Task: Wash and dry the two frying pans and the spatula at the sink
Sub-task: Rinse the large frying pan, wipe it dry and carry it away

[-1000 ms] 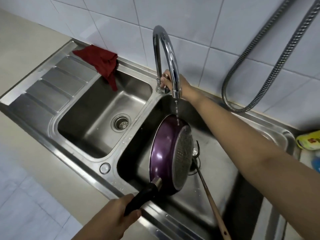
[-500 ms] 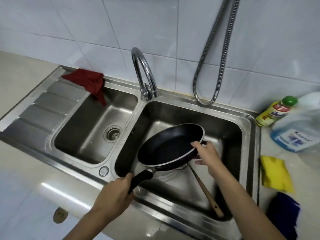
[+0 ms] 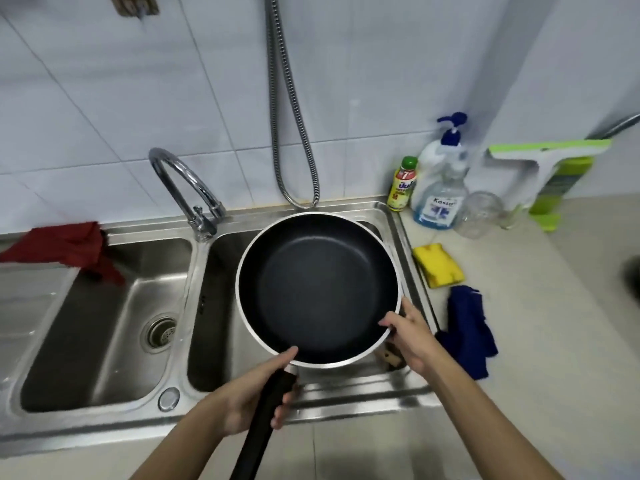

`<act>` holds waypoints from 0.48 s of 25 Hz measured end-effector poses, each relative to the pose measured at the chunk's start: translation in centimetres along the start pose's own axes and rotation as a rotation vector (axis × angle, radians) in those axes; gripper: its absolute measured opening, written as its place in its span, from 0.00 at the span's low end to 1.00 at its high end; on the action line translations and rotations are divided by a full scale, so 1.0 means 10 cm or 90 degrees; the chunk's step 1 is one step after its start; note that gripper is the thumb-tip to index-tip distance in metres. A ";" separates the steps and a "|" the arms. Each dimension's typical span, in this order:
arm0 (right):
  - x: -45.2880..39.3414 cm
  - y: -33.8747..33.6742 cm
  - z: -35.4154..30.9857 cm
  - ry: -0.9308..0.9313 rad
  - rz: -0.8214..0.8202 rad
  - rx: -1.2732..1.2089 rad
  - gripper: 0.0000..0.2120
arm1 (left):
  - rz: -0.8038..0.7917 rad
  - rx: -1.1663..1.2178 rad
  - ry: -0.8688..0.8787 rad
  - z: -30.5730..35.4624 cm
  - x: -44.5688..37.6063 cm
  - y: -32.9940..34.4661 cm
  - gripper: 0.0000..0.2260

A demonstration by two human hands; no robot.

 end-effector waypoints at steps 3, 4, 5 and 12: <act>0.12 -0.13 0.10 0.002 -0.033 0.078 0.16 | 0.088 -0.059 0.076 0.07 0.01 -0.03 0.18; 0.15 -0.26 0.10 -0.022 0.001 0.189 0.14 | 0.100 -0.080 0.106 0.07 0.02 -0.03 0.17; 0.20 -0.43 0.06 -0.068 0.067 0.308 0.14 | 0.102 -0.107 0.126 0.05 0.02 -0.04 0.16; 0.52 -1.28 -0.12 -0.213 0.497 0.815 0.31 | 0.091 -0.329 0.145 0.05 0.03 -0.03 0.09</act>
Point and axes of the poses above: each hand's wrist, its own x-axis away from the middle knuckle, its own y-axis out of the palm, z = x × y, the point moved 7 cm from there along -x, towards the middle knuckle, and after that the axes turned 1 degree about -y, right-handed, at the moved point
